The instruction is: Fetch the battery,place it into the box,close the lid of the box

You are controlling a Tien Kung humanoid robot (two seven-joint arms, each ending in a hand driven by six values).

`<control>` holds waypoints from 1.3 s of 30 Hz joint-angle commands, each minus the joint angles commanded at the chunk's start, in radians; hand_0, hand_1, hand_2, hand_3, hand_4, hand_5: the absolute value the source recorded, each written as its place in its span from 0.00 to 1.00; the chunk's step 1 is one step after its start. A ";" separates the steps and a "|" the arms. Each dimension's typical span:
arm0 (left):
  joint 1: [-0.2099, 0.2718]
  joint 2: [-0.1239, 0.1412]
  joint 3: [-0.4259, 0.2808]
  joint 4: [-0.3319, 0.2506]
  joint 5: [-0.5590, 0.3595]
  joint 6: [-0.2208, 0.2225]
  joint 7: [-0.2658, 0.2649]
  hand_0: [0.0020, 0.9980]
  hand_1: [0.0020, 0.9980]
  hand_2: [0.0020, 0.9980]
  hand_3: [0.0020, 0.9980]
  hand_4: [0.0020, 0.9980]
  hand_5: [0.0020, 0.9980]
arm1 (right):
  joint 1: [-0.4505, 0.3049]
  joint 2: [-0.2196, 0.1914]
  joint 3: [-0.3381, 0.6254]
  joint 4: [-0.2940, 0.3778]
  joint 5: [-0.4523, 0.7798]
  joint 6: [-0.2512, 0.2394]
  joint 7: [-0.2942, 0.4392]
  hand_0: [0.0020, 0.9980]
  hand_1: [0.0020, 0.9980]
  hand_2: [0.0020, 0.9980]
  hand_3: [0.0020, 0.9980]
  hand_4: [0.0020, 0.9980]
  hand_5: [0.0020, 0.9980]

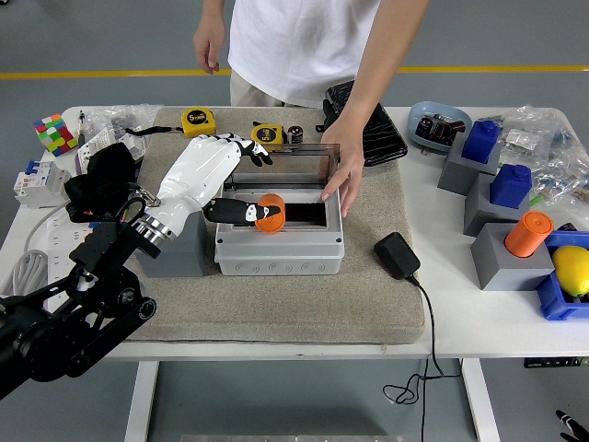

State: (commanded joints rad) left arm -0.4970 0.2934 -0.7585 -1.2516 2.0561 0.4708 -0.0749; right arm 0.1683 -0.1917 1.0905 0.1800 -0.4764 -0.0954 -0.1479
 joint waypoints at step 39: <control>-0.104 -0.042 0.095 0.202 0.069 0.175 -0.073 0.33 0.57 0.54 0.56 1.00 0.30 | -0.004 0.003 -0.023 0.008 0.016 0.000 0.012 0.67 0.67 0.66 0.55 0.96 0.45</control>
State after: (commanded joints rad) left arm -0.6013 0.2518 -0.6640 -1.0494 2.1256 0.6454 -0.1475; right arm 0.1644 -0.1886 1.0676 0.1884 -0.4604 -0.0954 -0.1363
